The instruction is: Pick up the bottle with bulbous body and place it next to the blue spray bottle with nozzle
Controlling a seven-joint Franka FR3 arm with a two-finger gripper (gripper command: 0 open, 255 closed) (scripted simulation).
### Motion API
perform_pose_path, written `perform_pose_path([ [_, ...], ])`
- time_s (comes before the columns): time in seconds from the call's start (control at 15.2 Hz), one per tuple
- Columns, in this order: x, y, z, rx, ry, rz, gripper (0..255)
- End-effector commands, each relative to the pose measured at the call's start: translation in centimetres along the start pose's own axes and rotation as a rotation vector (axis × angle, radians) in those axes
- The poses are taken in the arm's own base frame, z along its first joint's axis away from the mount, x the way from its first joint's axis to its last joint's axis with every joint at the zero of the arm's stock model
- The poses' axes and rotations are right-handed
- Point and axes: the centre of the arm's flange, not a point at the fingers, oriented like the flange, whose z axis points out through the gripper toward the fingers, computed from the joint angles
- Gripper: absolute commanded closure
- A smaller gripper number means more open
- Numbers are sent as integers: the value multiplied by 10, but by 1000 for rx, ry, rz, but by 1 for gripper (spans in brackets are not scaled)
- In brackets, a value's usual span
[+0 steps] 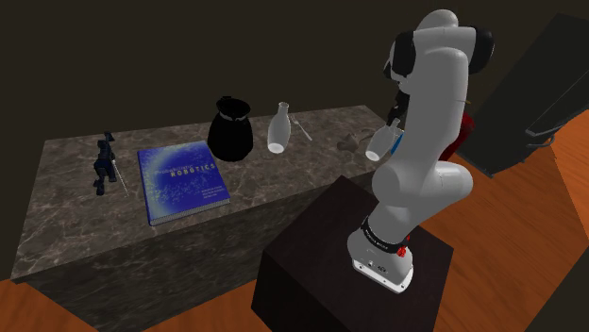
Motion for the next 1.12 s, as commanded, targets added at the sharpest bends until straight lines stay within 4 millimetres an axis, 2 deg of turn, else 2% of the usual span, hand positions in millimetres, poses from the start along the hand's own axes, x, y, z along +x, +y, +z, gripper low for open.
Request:
perform_pose_path([
  [0.0, 0, 0, 0, 0, 0, 0, 0],
  [0.26, 0, 0, 0, 0, 0, 0, 0],
  [0.53, 0, 0, -50, 0, 0, 0, 0],
  [1.06, 0, 0, -50, 0, 0, 0, 0],
])
